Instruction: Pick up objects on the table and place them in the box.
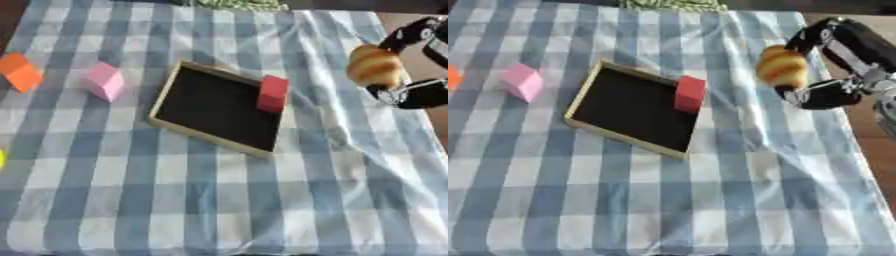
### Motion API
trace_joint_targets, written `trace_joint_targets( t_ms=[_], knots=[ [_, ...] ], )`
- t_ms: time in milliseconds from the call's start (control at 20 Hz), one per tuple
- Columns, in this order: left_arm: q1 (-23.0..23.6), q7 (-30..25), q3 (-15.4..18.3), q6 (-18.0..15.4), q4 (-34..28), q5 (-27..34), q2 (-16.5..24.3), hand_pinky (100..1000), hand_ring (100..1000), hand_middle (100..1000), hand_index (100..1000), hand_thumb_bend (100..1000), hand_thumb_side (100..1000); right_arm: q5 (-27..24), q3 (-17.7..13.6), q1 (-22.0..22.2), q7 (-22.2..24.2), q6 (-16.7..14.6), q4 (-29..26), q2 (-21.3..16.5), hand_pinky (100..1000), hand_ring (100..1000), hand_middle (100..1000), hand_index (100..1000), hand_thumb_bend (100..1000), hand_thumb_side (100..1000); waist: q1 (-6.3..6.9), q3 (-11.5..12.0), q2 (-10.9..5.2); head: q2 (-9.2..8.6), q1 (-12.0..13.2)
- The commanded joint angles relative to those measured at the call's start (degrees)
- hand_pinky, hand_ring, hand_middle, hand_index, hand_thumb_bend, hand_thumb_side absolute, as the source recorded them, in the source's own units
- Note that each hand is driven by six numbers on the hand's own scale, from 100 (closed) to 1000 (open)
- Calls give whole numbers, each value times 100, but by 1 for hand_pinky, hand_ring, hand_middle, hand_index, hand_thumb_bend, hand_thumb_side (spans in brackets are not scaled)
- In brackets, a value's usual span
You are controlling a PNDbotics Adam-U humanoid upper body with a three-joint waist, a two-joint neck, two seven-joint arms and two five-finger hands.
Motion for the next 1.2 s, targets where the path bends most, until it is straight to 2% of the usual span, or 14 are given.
trace_joint_targets(
  t_ms=[50, 350, 550, 850, 1000, 1200],
  knots=[
    [-96, -54, -14, -49, -87, 42, 183, 882, 866, 837, 929, 382, 666, -84, 229, -357, -195, -263, -118, -254, 787, 667, 467, 648, 329, 100, -68, 57, -44, 26, -75],
    [-163, -99, -45, -93, -87, 56, 197, 882, 867, 838, 930, 380, 666, 35, 635, -1200, 181, -742, -118, 2, 784, 668, 470, 650, 349, 100, -105, 139, -1, 26, -195],
    [-174, -96, -41, -131, -87, 46, 195, 883, 868, 839, 930, 379, 667, 283, 868, -1751, 519, -537, -118, 342, 784, 667, 468, 650, 347, 100, -115, 150, 30, 26, -360],
    [-201, -108, -54, -147, -87, 51, 175, 883, 869, 839, 930, 377, 669, 580, 1274, -2536, 1001, -84, -112, 892, 783, 668, 469, 651, 347, 100, -93, 153, 55, 26, -301],
    [-211, -115, -55, -143, -87, 59, 160, 883, 869, 839, 930, 375, 670, 681, 1482, -2939, 1261, -24, -6, 1163, 783, 668, 470, 651, 347, 100, -94, 146, 66, 26, -235],
    [-218, -119, -57, -134, -87, 66, 151, 883, 869, 839, 930, 373, 672, 800, 1675, -3157, 1555, -82, 150, 1424, 783, 668, 472, 652, 351, 100, -112, 151, 69, 26, -207]
  ],
)
